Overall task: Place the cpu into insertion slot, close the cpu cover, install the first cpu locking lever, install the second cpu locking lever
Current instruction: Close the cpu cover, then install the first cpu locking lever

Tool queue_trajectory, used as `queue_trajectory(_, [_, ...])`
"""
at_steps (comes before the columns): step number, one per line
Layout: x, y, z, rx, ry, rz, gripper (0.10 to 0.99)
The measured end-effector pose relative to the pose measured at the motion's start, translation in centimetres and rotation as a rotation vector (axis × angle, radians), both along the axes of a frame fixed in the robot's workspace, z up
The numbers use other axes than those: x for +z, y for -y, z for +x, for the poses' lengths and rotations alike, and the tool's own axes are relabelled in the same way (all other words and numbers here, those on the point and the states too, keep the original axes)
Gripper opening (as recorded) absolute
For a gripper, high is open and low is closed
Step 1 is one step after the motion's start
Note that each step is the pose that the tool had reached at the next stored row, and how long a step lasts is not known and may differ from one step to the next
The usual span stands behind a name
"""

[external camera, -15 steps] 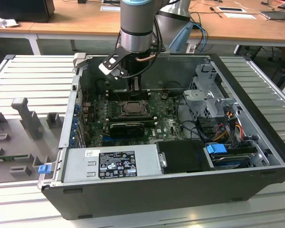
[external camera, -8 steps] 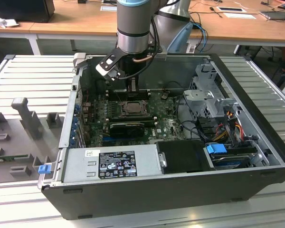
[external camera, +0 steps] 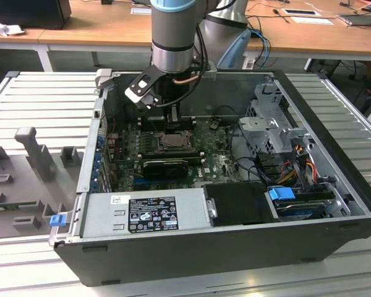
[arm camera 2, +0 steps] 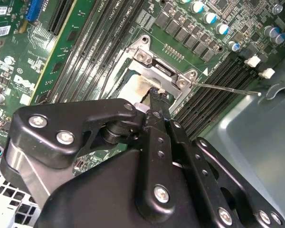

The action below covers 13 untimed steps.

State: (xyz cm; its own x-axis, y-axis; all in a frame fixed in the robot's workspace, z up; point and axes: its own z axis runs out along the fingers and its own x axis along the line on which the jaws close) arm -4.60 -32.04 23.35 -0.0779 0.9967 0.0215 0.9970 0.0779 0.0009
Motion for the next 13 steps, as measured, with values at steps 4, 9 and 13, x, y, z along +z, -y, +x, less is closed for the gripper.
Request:
queue_trajectory(4, [0.01, 0.01, -0.06, 0.000, -0.0001, 0.000, 0.106])
queue_trajectory(9, [0.57, 0.00, -0.06, 0.000, 0.0002, -0.001, 0.106])
queue_trajectory(13, [0.91, 0.01, -0.06, 0.000, 0.0000, -0.001, 0.106])
